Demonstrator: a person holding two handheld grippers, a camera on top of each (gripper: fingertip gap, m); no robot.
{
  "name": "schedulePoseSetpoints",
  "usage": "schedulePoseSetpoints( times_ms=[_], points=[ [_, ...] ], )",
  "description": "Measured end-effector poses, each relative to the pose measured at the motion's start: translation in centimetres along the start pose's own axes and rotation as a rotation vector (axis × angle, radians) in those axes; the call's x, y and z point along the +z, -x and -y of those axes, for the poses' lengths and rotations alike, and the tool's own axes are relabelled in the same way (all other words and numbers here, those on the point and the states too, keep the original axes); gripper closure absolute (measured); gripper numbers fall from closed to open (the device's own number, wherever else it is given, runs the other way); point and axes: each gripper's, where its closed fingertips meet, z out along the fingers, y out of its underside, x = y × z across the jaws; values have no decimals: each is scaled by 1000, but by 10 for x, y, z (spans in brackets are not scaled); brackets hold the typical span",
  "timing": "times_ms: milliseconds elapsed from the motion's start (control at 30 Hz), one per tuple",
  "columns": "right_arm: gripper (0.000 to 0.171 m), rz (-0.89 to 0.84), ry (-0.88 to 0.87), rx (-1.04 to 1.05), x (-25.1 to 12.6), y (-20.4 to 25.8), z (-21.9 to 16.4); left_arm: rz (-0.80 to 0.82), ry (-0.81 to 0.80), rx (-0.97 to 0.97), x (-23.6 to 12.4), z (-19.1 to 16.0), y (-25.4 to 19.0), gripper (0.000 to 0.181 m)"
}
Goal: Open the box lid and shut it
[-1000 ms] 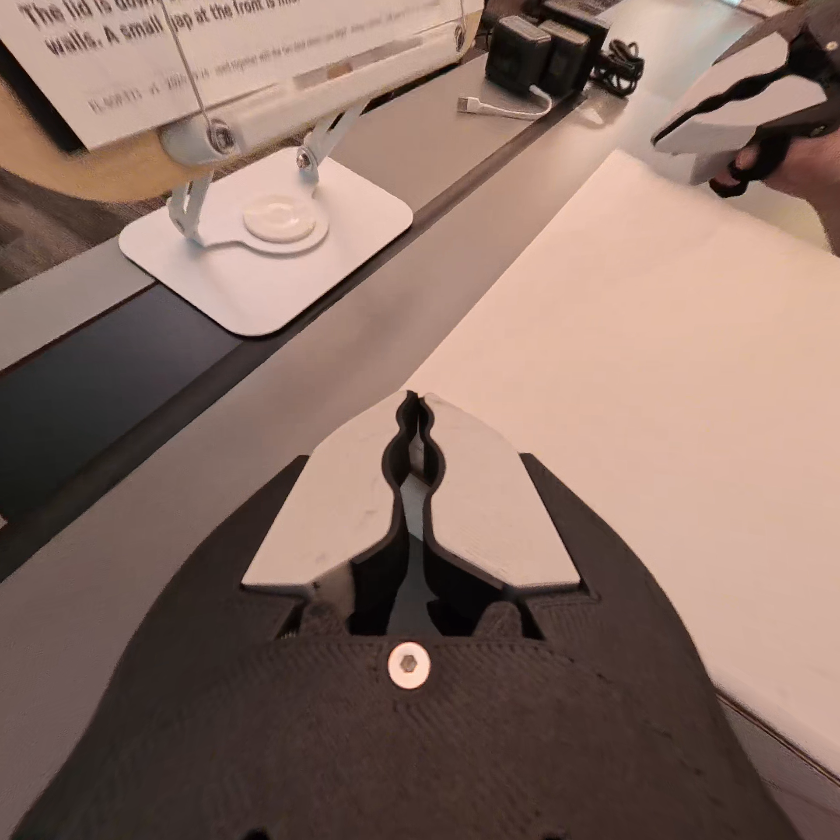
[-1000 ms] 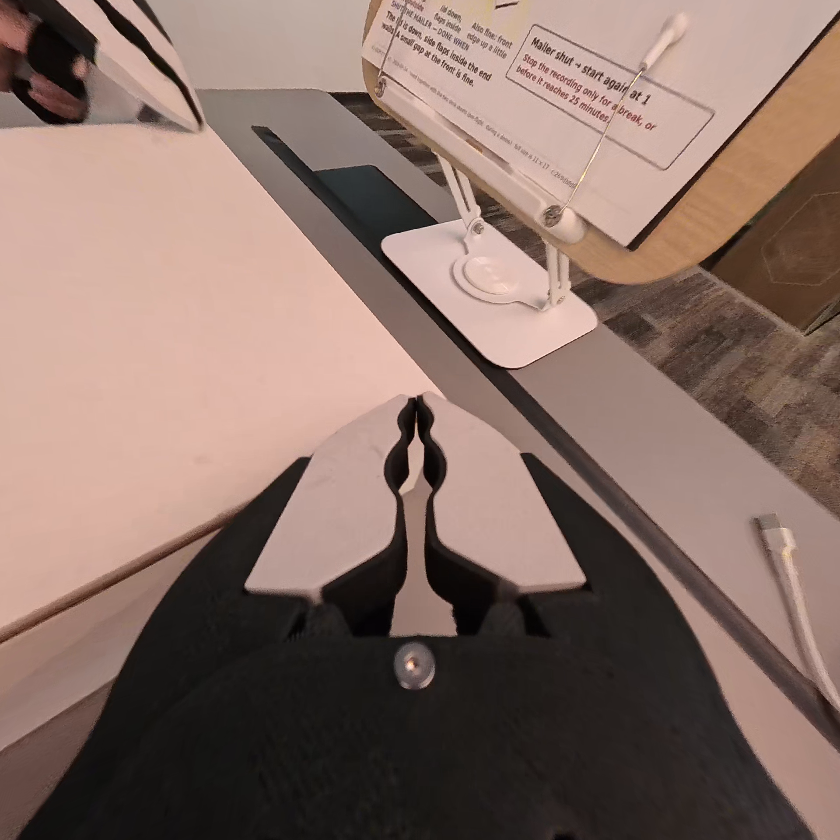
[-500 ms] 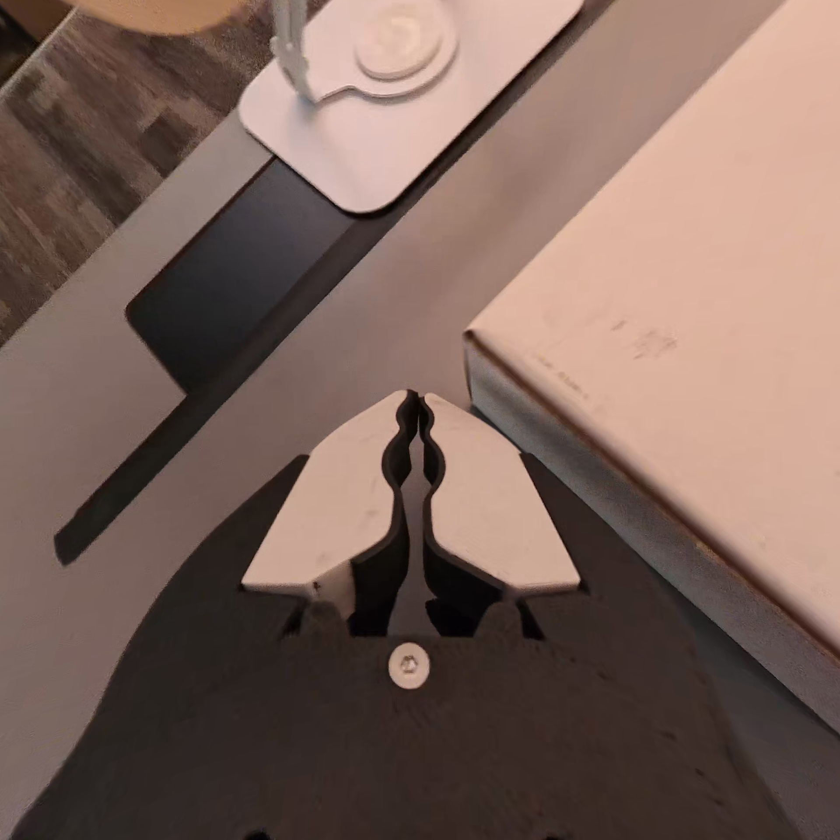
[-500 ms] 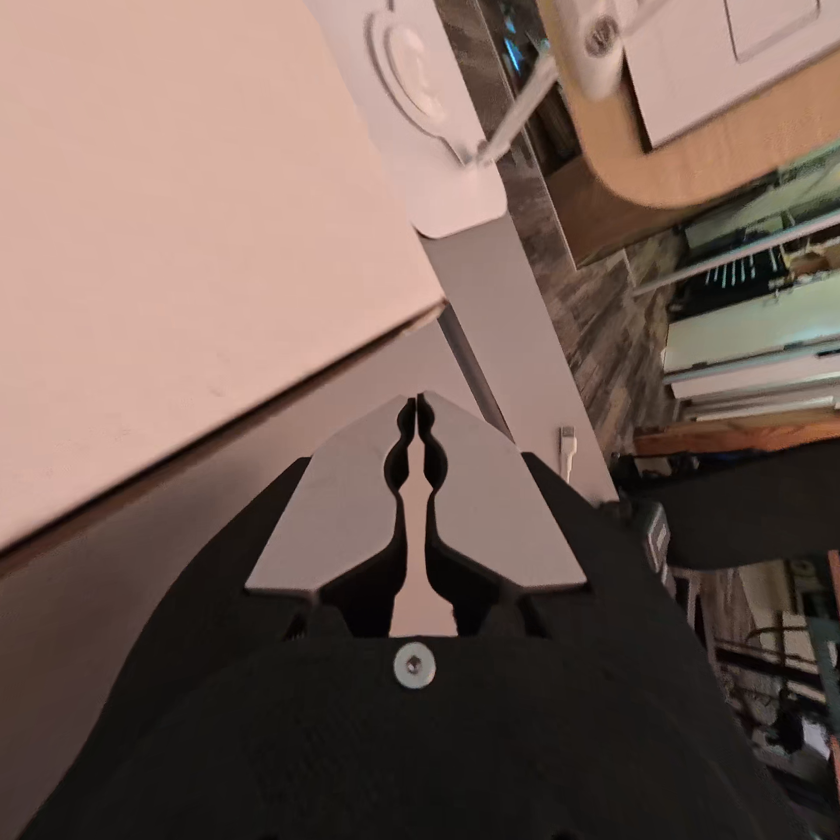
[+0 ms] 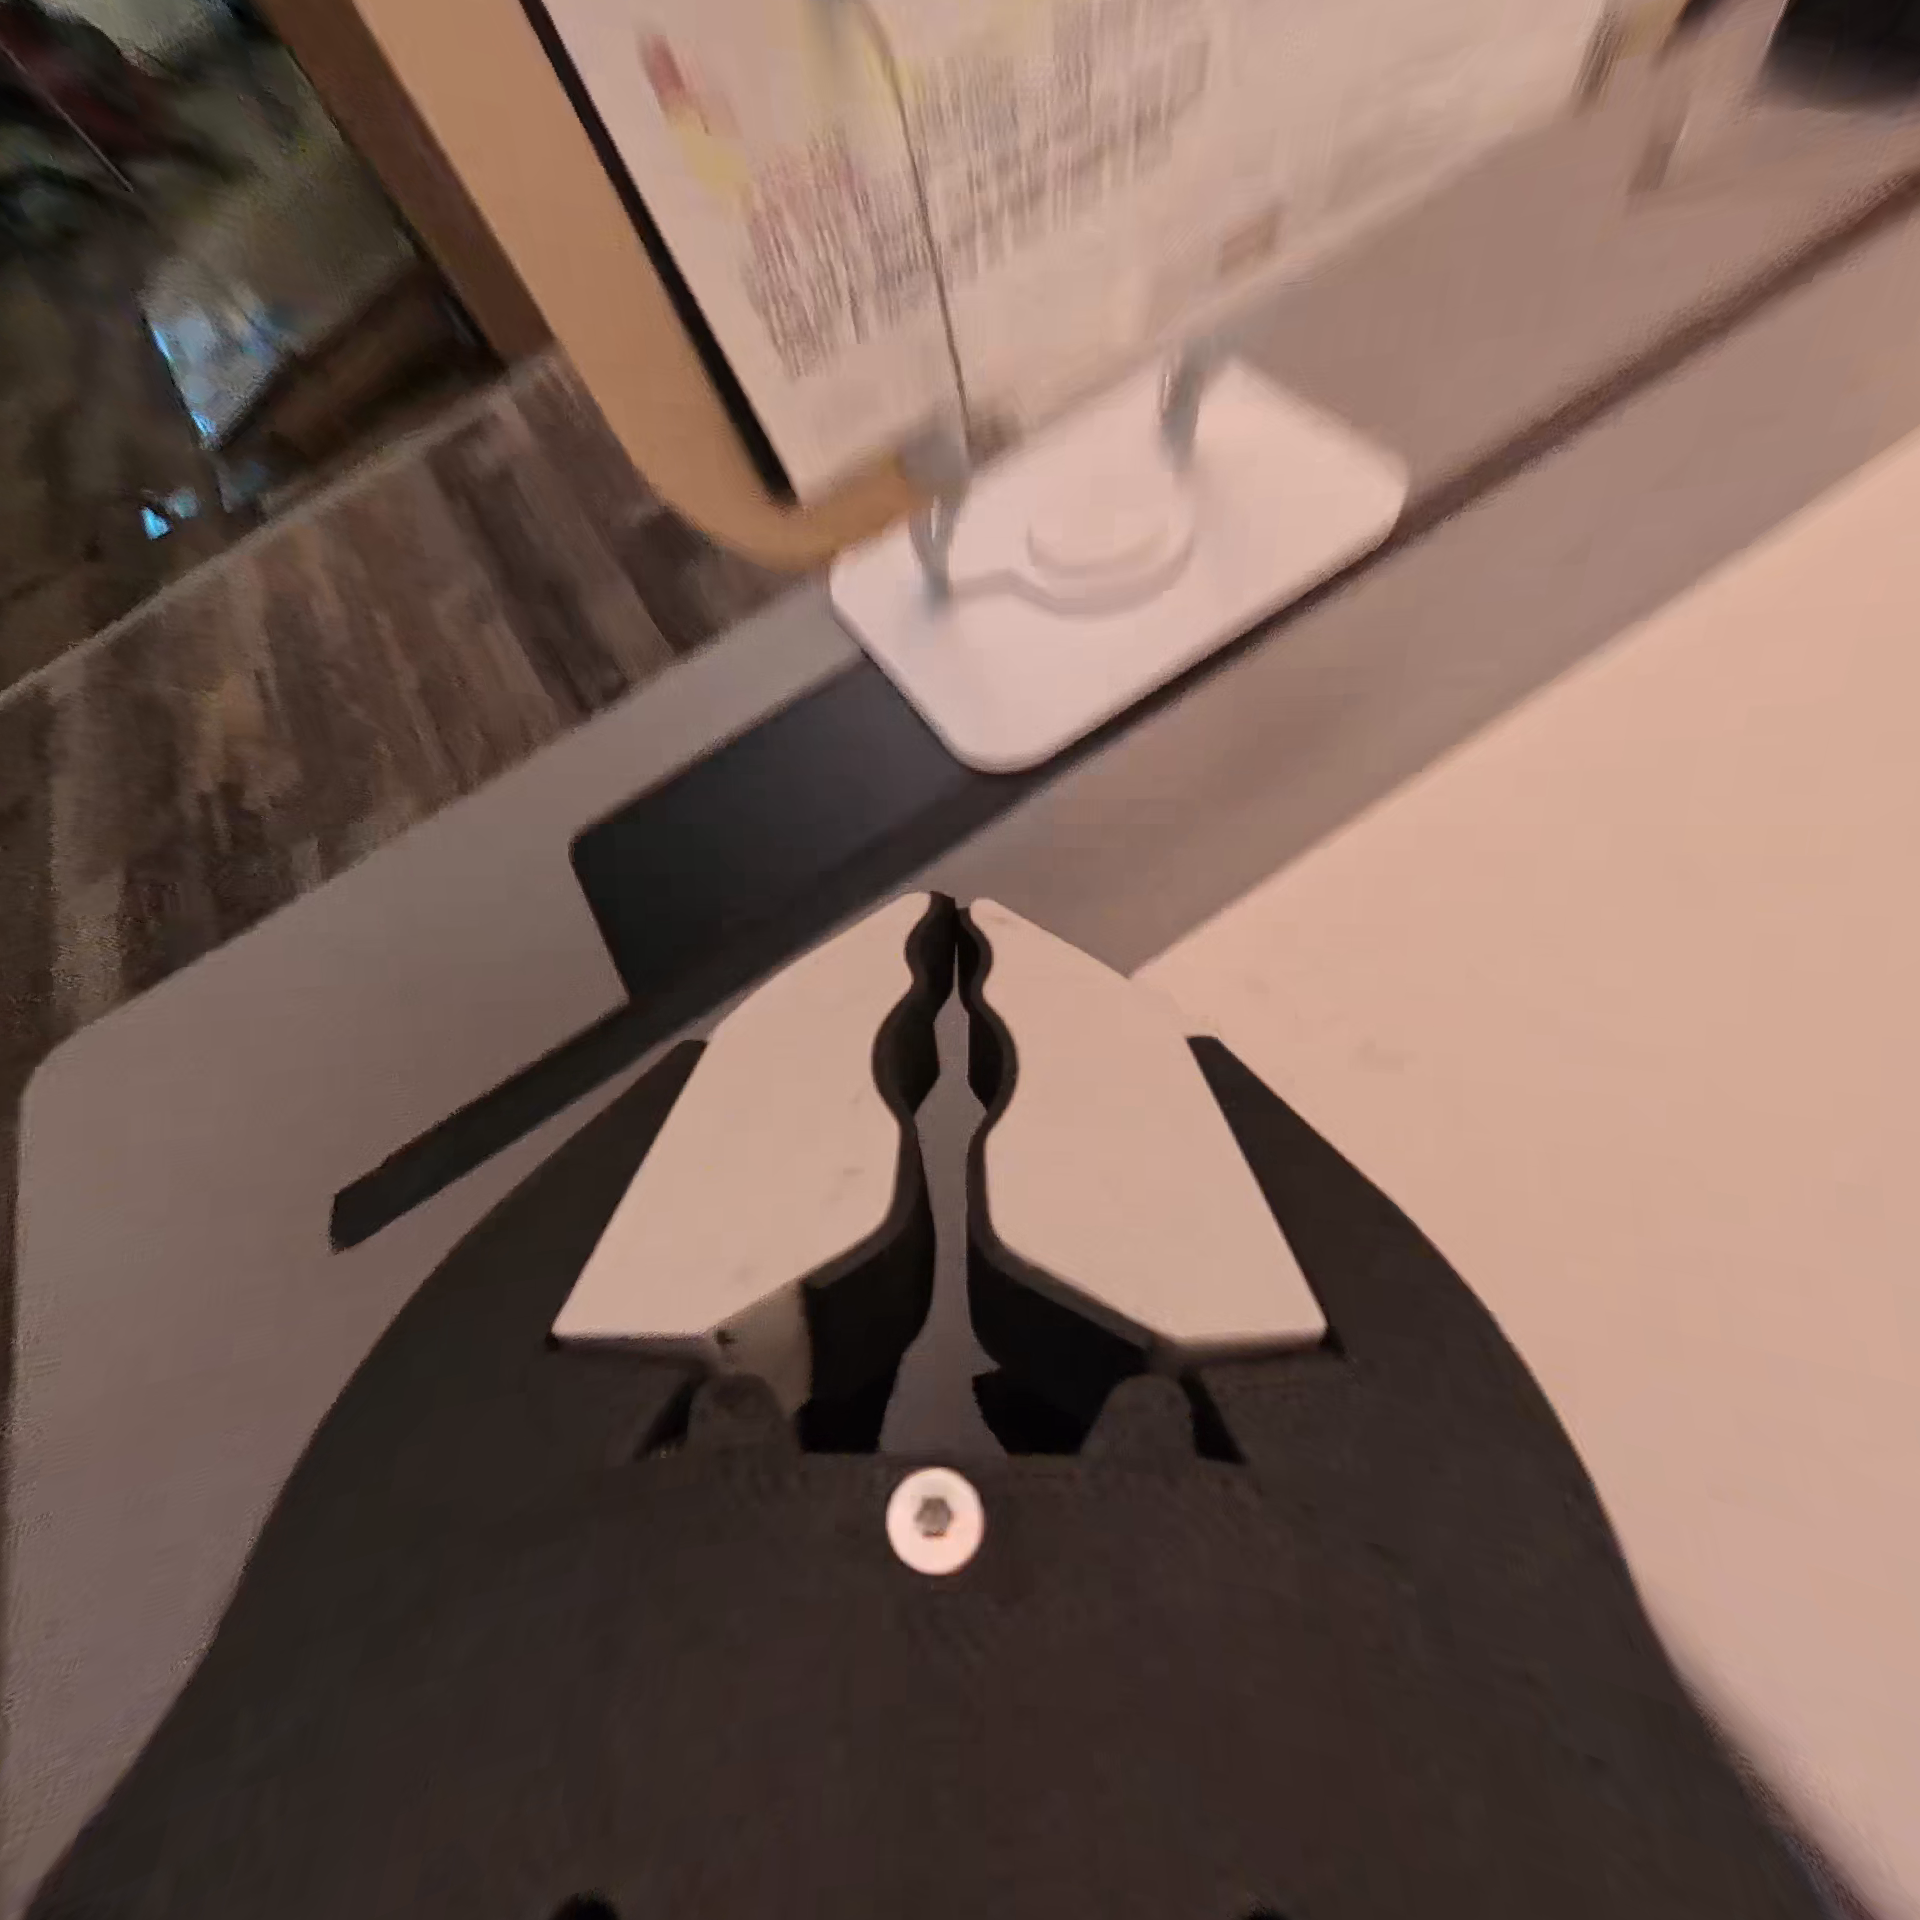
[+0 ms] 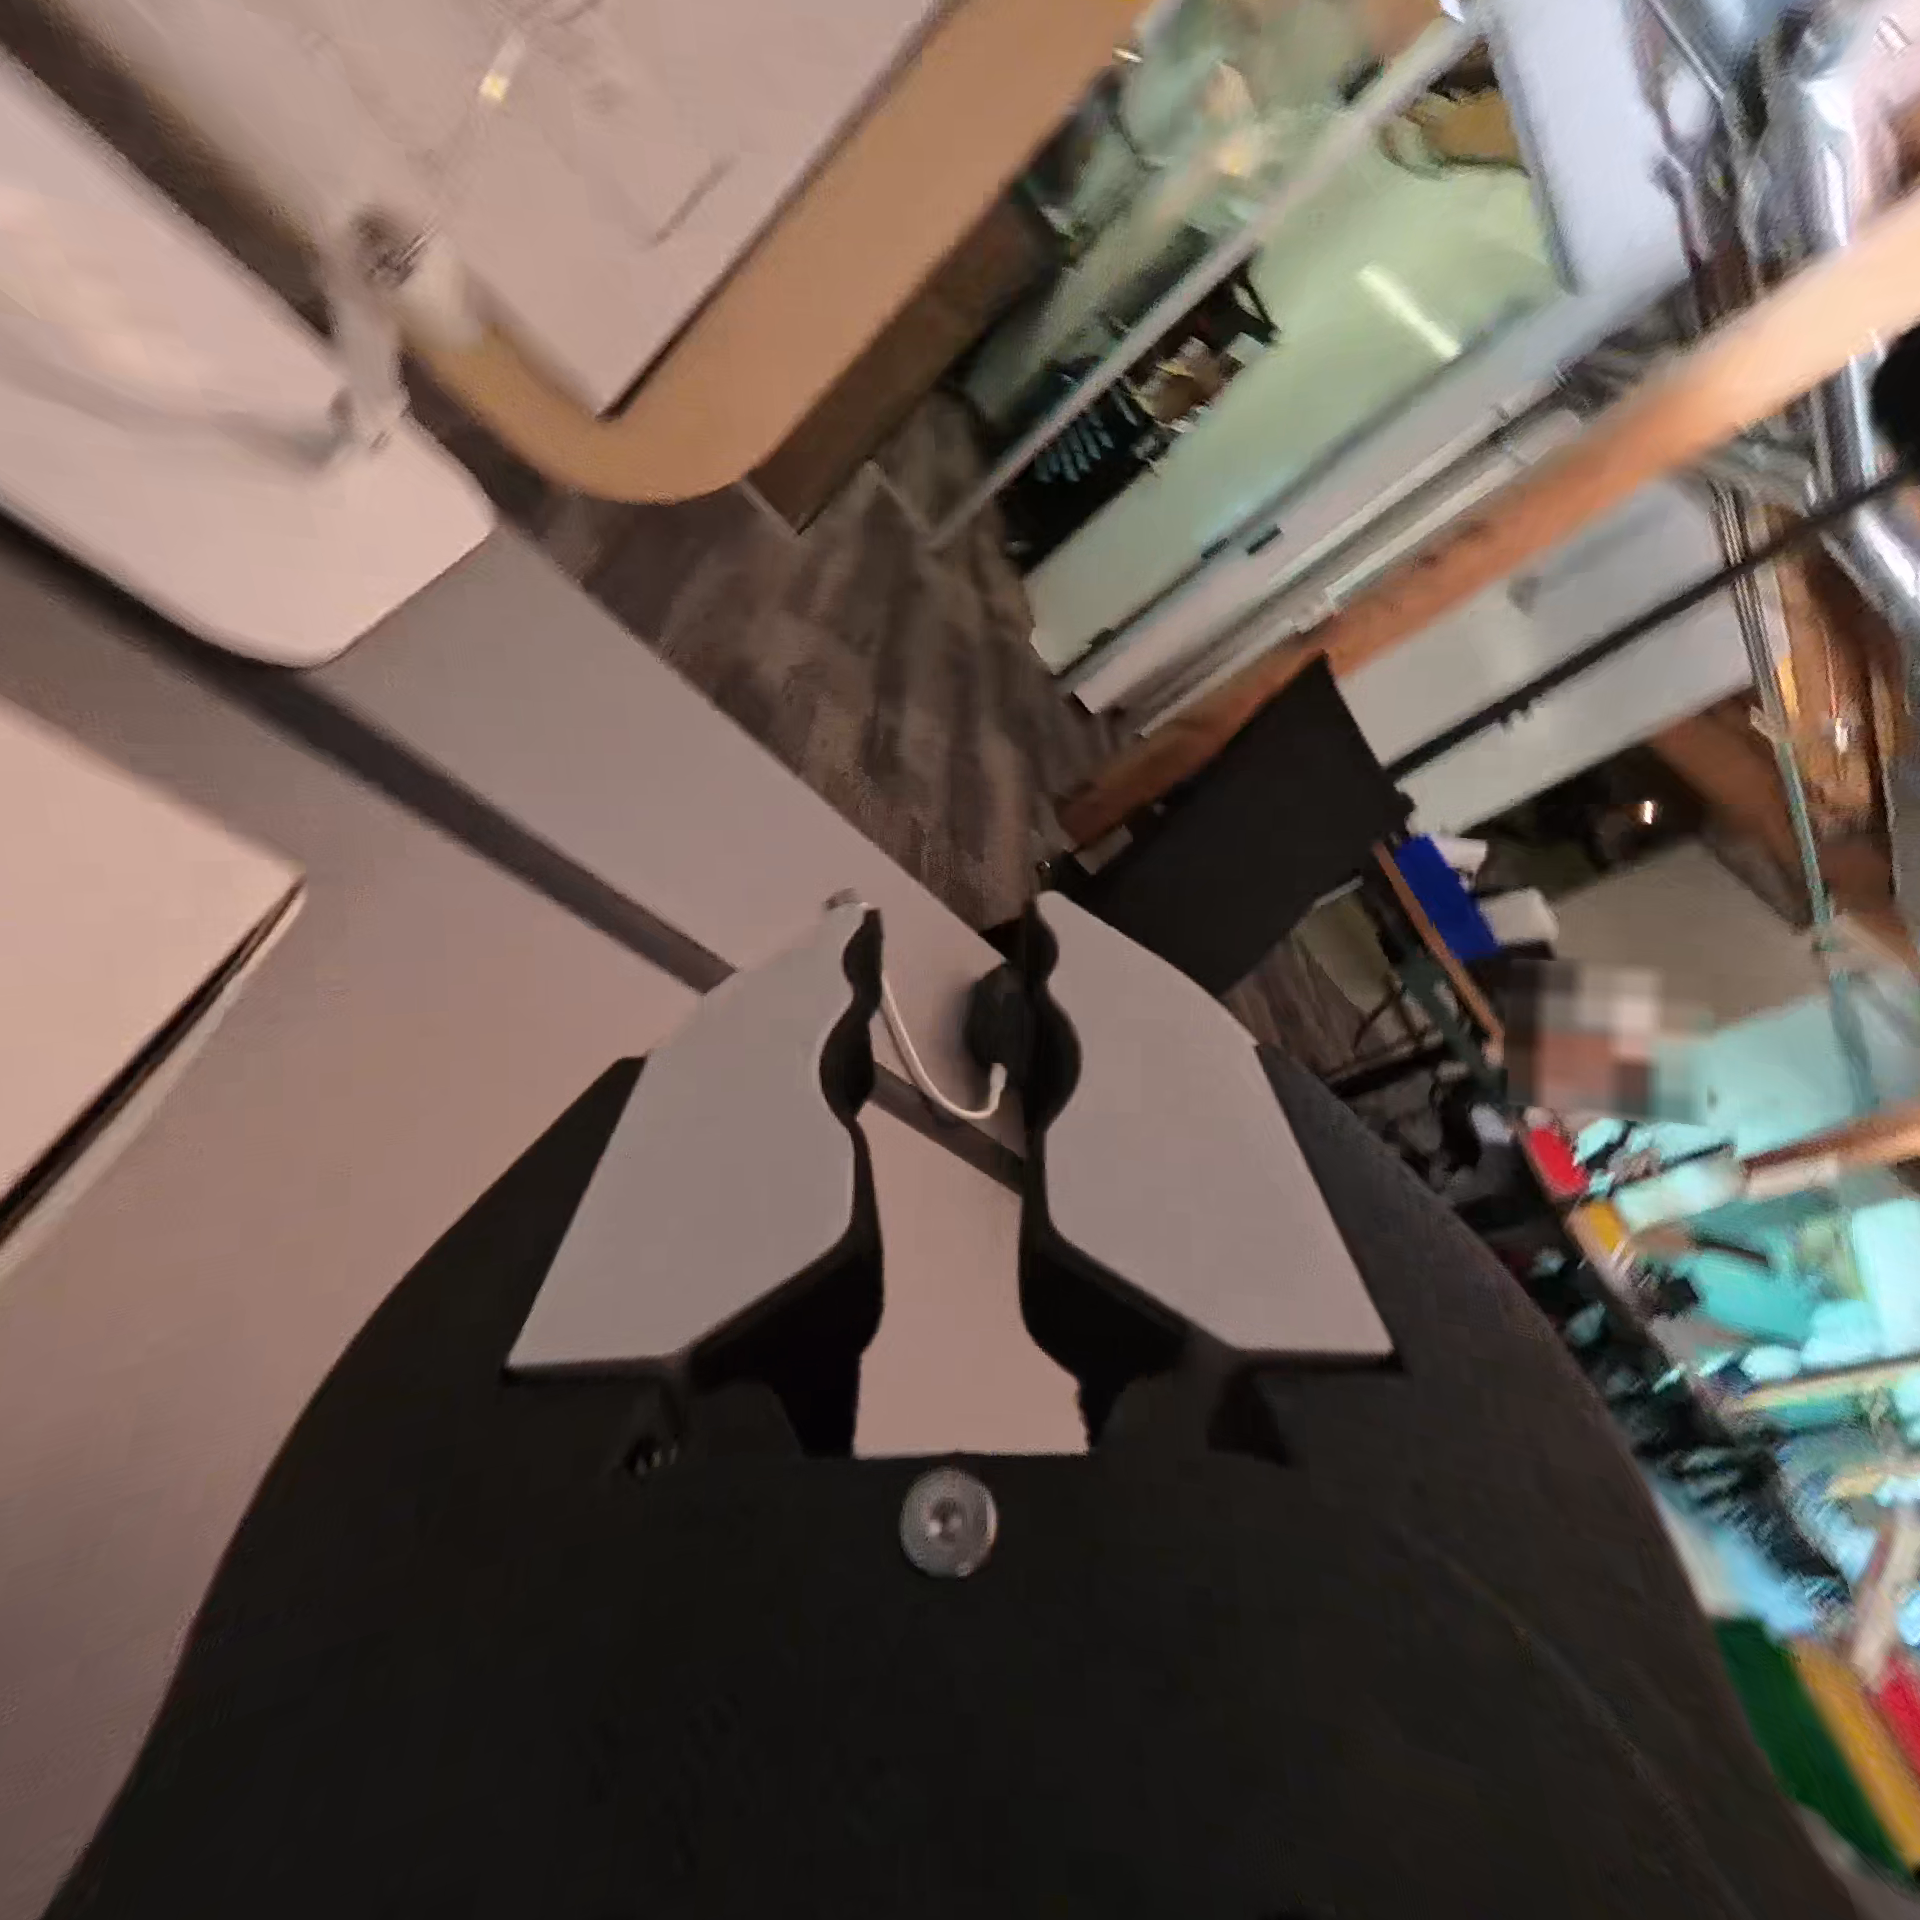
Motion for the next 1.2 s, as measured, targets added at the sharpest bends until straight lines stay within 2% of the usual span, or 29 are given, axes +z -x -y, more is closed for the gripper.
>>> schedulePoseSetpoints(
  times_ms=[33,100,200,300,433,567,667,900,1100,1200],
  points=[
    [139,-29,0,71,-6,-13,5,-8,-80,-36,-10,20,-7,181],
    [125,-81,-12,175,-19,-33,14,12,-208,-55,-30,55,-24,160],
    [121,-139,-51,259,-38,-55,28,149,-261,42,-49,81,-47,138],
    [122,-201,-123,323,-58,-69,45,347,-268,154,-64,94,-61,114],
    [110,-223,-201,334,-78,-72,66,413,-273,203,-68,100,-83,94],
    [99,-230,-239,324,-89,-70,78,478,-263,206,-67,98,-82,87],
    [96,-203,-260,332,-91,-64,83,537,-225,226,-65,93,-74,87],
    [93,-129,-296,223,-89,-44,91,548,-192,218,-64,89,-67,87],
    [92,-110,-324,138,-93,-30,100,537,-200,189,-72,91,-59,91],
    [97,-49,-360,78,-97,-15,110,425,-202,121,-71,89,-54,91]
  ],
)
